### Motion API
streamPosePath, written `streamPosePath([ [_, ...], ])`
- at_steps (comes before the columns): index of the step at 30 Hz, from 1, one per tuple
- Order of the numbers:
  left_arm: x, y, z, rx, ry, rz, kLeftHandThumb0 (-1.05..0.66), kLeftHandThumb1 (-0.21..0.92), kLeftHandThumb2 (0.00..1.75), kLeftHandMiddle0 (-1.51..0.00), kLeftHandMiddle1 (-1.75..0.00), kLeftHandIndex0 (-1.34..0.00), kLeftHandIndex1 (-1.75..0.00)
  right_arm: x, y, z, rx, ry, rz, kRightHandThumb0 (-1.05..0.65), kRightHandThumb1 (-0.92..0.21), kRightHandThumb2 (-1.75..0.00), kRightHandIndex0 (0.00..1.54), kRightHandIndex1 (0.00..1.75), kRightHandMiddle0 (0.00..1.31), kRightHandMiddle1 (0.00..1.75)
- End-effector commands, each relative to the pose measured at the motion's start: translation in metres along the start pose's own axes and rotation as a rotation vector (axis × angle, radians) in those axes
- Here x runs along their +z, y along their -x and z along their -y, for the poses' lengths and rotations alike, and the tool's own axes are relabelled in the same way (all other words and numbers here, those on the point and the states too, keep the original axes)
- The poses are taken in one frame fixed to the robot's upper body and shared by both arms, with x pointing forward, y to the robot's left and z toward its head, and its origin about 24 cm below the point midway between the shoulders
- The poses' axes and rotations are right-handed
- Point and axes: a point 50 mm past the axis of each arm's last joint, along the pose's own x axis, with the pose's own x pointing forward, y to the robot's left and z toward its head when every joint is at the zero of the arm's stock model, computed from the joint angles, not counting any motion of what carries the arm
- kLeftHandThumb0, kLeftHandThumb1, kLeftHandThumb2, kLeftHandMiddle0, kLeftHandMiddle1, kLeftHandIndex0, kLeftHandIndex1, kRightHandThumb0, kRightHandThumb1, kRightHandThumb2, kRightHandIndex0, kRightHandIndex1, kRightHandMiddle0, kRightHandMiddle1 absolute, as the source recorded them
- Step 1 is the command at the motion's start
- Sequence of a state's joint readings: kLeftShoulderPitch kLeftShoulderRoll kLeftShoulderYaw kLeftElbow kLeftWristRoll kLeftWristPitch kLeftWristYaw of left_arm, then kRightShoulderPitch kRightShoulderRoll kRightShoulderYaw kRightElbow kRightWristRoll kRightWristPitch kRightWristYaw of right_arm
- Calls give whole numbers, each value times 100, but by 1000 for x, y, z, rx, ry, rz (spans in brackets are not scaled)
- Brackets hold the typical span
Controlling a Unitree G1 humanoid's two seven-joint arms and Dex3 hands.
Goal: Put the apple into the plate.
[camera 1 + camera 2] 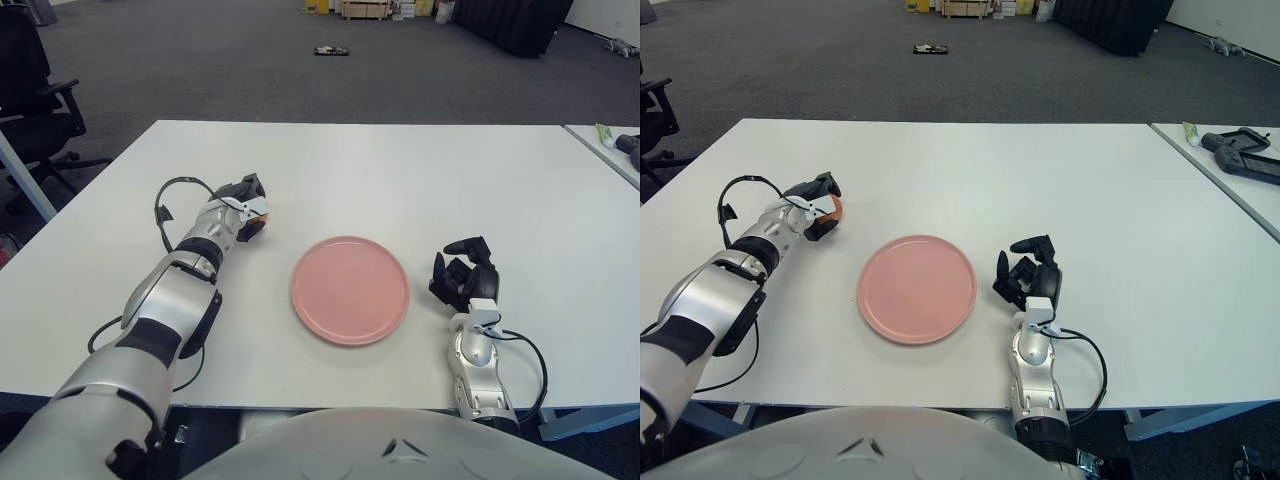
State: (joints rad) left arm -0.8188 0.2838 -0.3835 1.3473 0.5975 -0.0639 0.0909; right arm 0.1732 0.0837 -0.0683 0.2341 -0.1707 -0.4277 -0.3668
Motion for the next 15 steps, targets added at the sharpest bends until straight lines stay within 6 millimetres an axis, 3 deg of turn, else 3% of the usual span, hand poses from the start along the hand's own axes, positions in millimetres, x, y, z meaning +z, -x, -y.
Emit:
streamPosePath([
  [1,-23,9,36,-136,6,-95,0,9,154,-84,-160,-55,-175,5,-3,0,-17,-16,22,-41,-56,-102,98,175,43,175],
  [15,-19,7,30,-97,155,-108,0,6,156,-88,-157,-57,-175,6,-4,0,-9,-15,25,-41,-55,-103,100,175,43,175],
])
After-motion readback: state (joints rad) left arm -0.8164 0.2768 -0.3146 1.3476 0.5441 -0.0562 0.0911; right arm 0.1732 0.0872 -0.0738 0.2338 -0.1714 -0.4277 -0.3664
